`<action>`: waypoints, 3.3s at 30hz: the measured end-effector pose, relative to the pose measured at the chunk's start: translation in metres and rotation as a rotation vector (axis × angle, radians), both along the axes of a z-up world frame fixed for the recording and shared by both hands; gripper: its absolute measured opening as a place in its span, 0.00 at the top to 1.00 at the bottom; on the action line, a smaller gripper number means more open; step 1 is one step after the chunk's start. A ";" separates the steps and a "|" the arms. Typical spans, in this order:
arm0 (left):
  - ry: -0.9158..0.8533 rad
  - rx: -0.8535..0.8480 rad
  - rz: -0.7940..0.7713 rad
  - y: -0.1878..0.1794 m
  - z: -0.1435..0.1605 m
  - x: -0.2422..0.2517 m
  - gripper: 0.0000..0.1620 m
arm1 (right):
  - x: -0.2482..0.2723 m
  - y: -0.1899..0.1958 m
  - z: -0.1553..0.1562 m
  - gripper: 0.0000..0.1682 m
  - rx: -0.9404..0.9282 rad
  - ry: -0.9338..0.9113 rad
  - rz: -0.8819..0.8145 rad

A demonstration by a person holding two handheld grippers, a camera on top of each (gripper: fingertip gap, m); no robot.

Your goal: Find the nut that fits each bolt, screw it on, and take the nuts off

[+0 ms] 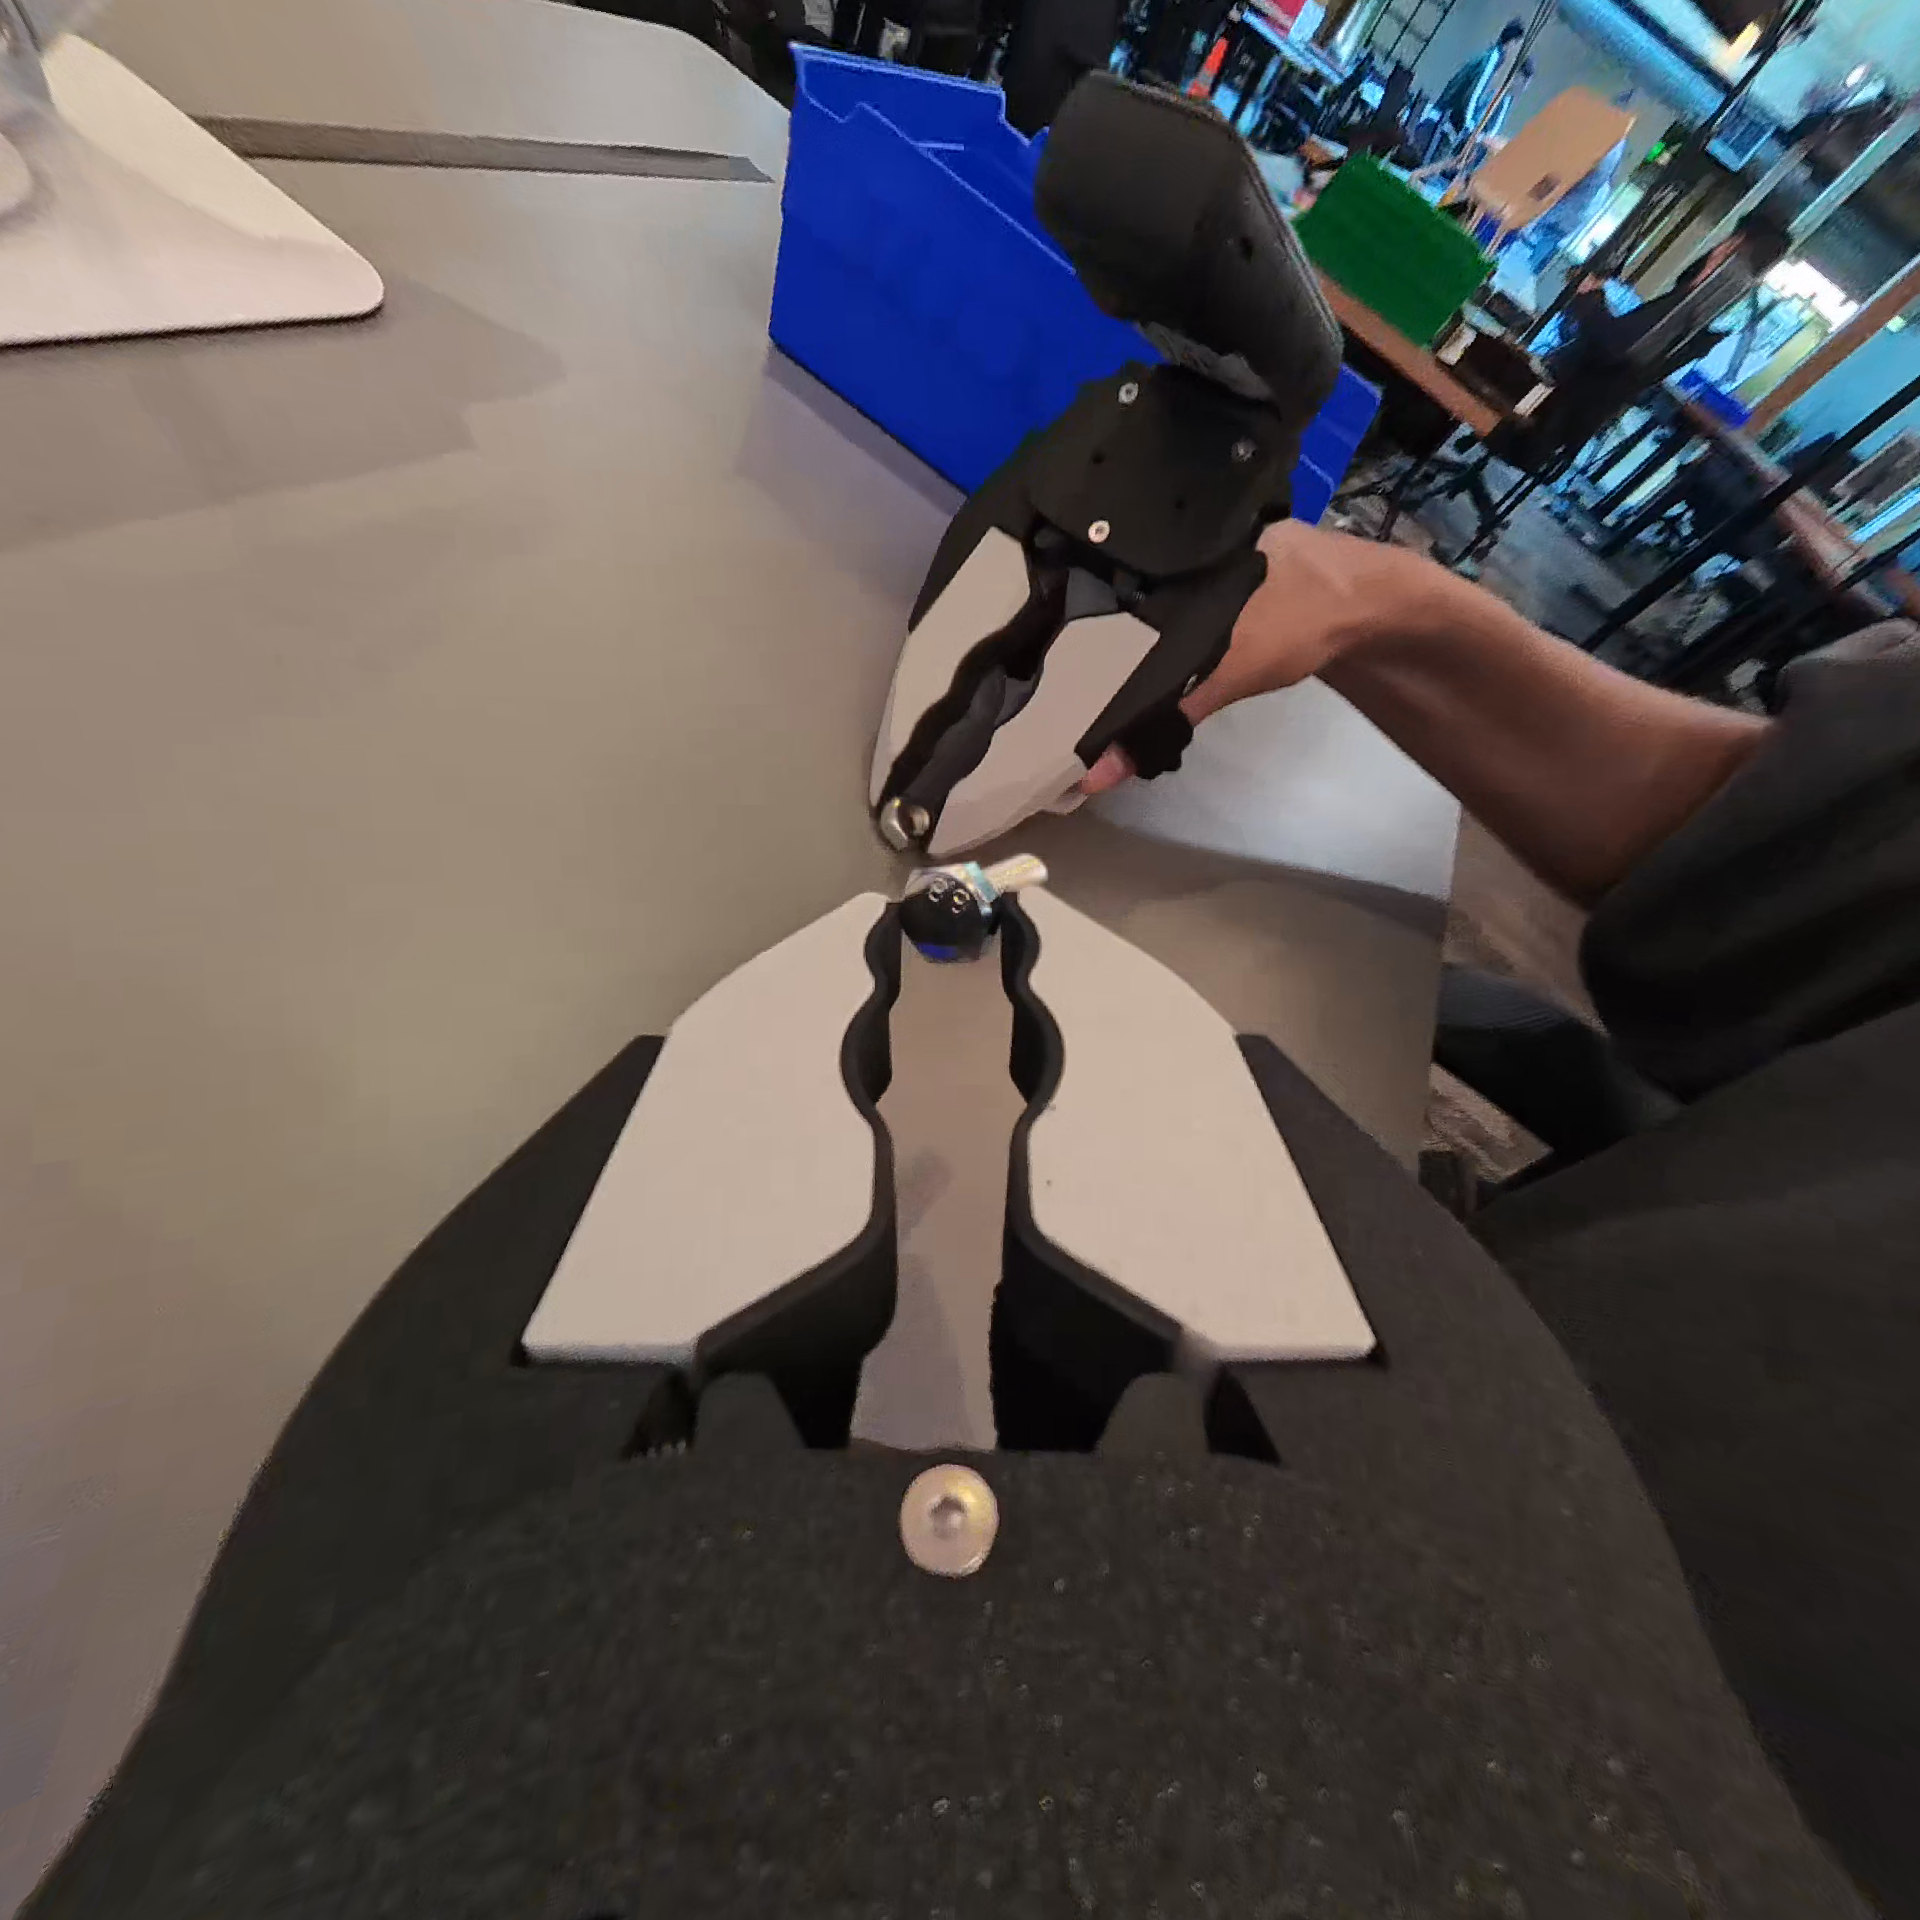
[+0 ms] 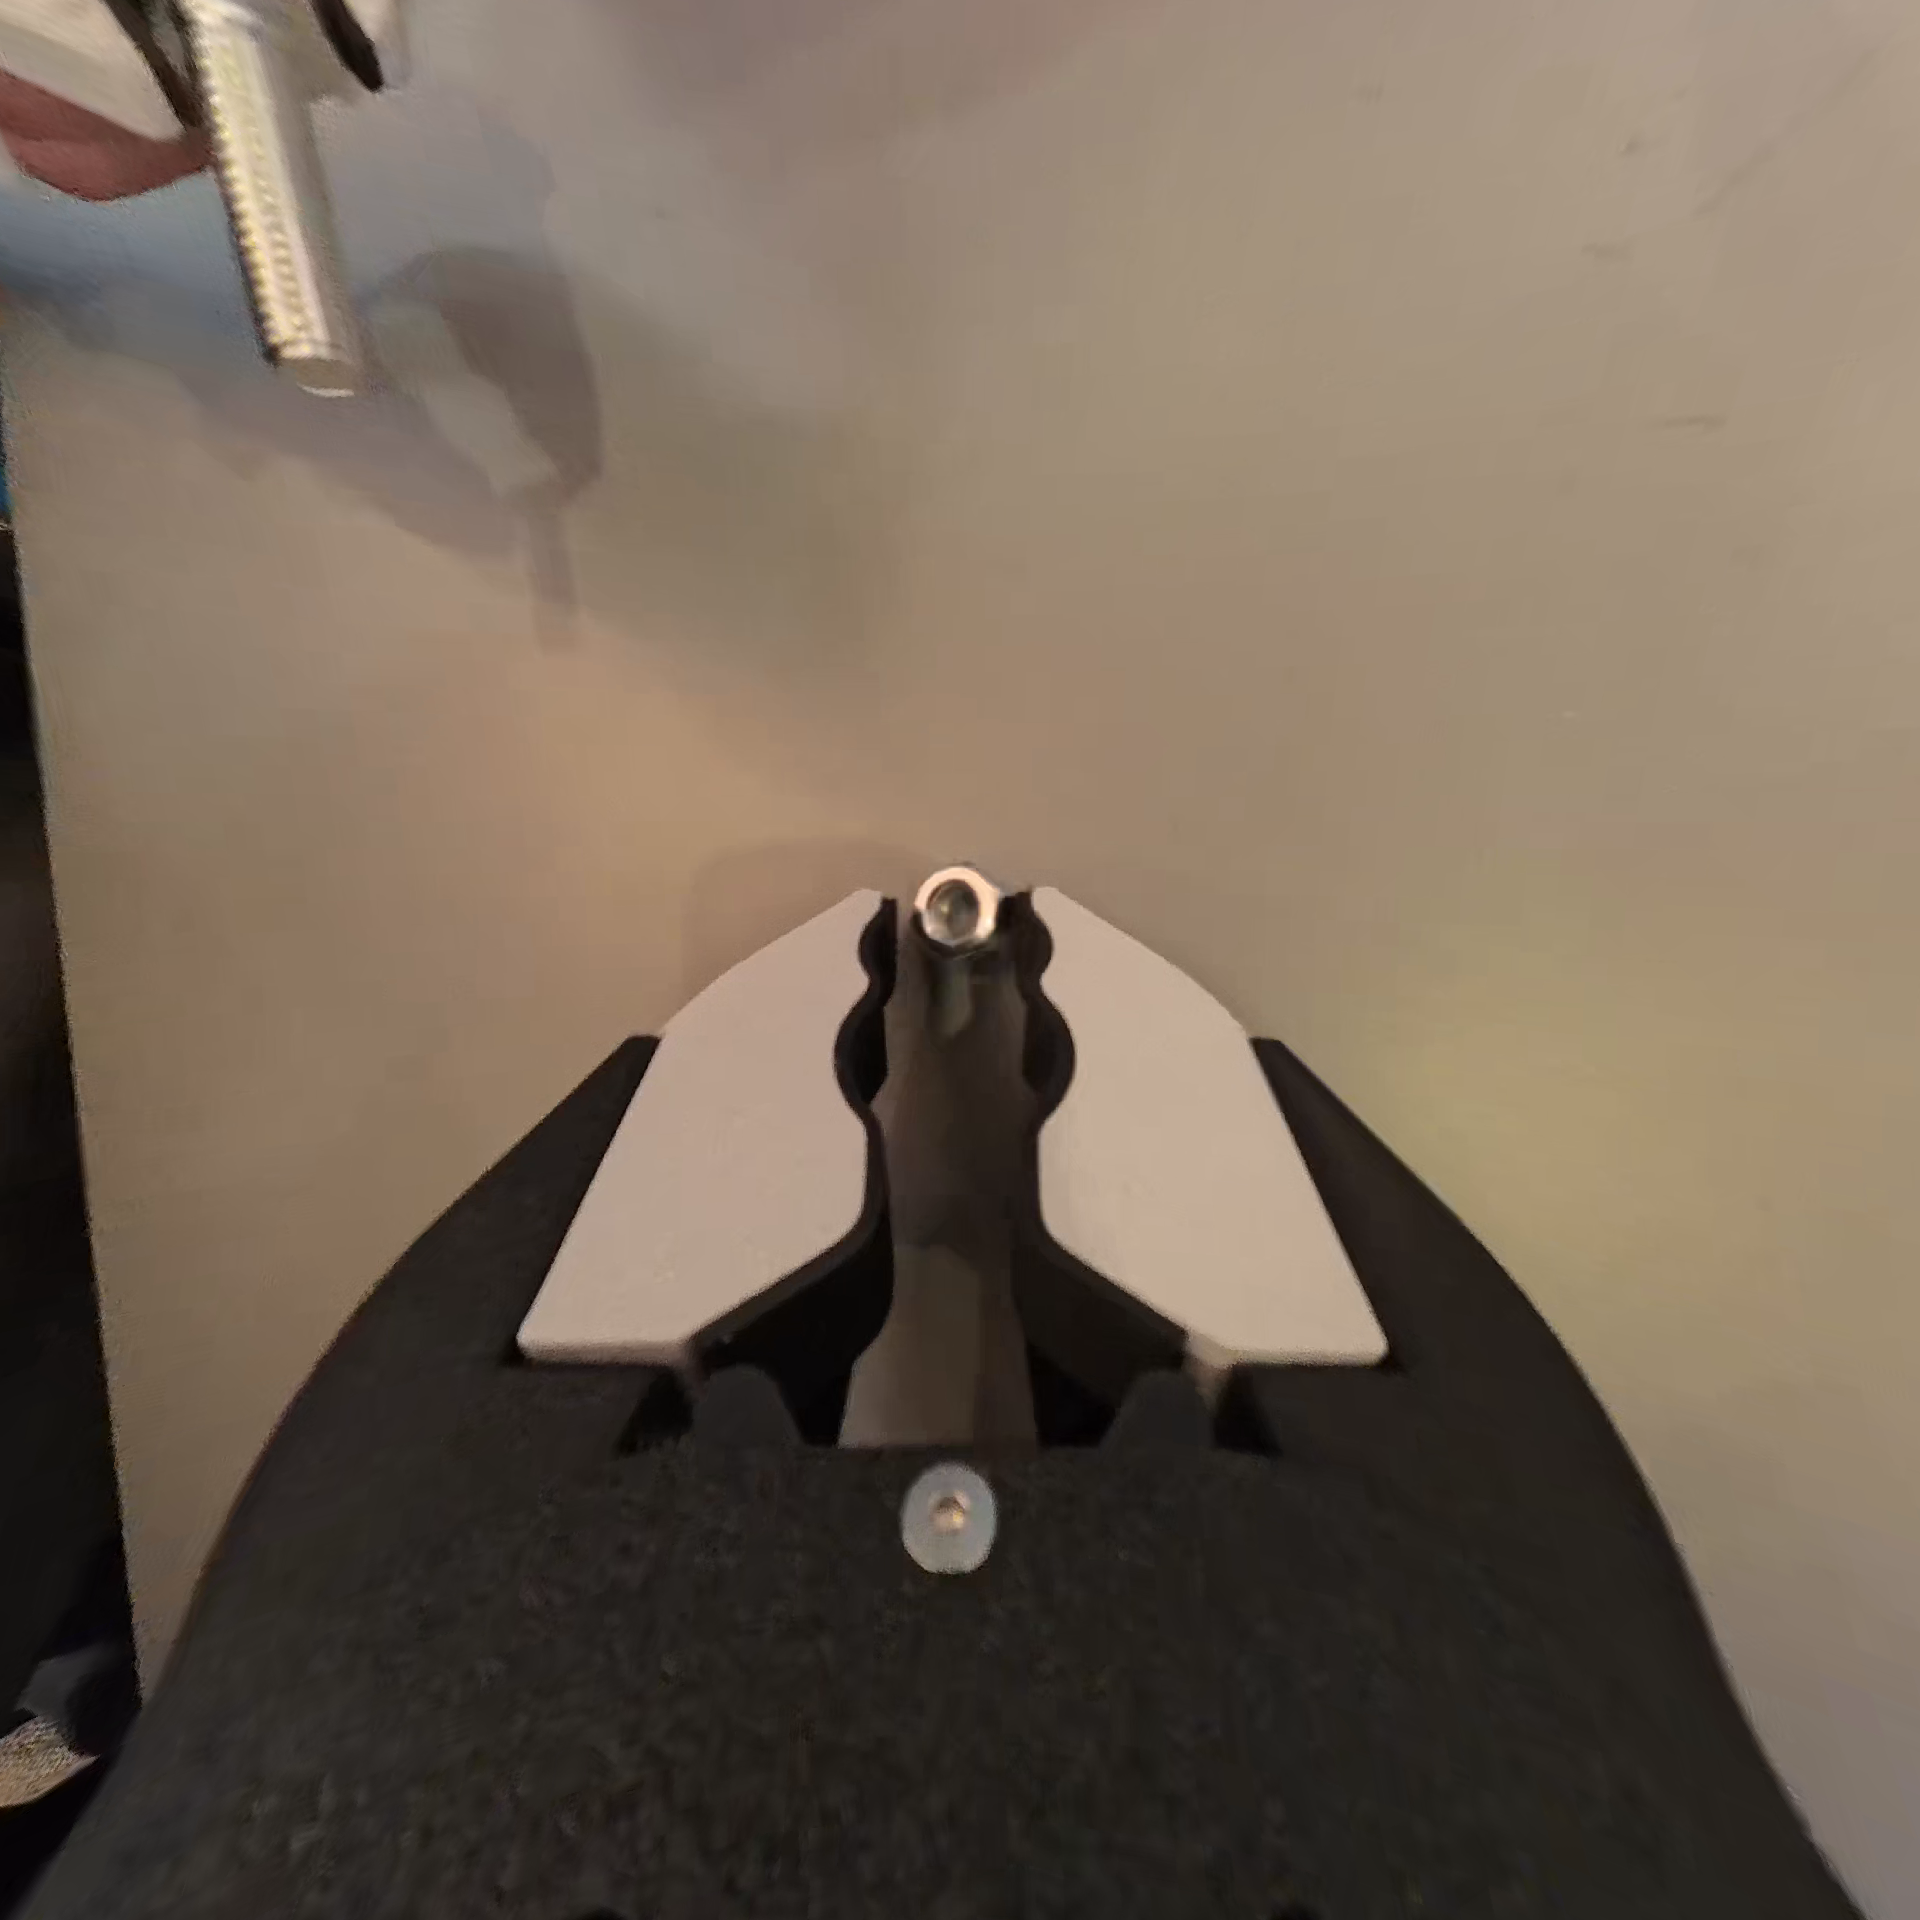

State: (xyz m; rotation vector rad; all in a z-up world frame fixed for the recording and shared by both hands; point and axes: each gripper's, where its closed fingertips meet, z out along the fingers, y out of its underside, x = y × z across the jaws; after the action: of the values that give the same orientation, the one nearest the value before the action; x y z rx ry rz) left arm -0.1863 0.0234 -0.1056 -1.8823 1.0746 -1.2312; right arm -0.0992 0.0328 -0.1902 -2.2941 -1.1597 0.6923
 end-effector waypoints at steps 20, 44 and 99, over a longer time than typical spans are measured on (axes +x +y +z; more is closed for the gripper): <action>-0.018 0.079 -0.086 -0.015 0.002 -0.004 0.89 | 0.012 -0.002 0.013 0.80 0.349 -0.390 0.080; -0.103 -0.015 0.031 0.003 0.014 -0.015 0.89 | 0.001 0.009 0.032 0.89 0.297 -0.299 0.422; -0.184 0.341 0.076 0.008 0.060 0.014 0.90 | -0.065 -0.010 0.167 0.89 -0.179 1.063 -0.239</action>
State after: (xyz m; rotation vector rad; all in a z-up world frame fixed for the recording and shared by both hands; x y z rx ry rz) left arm -0.1726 0.0310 -0.0459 -1.5079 1.0291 -1.0774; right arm -0.1645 0.0232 -0.0234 -1.6734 -0.3176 1.6567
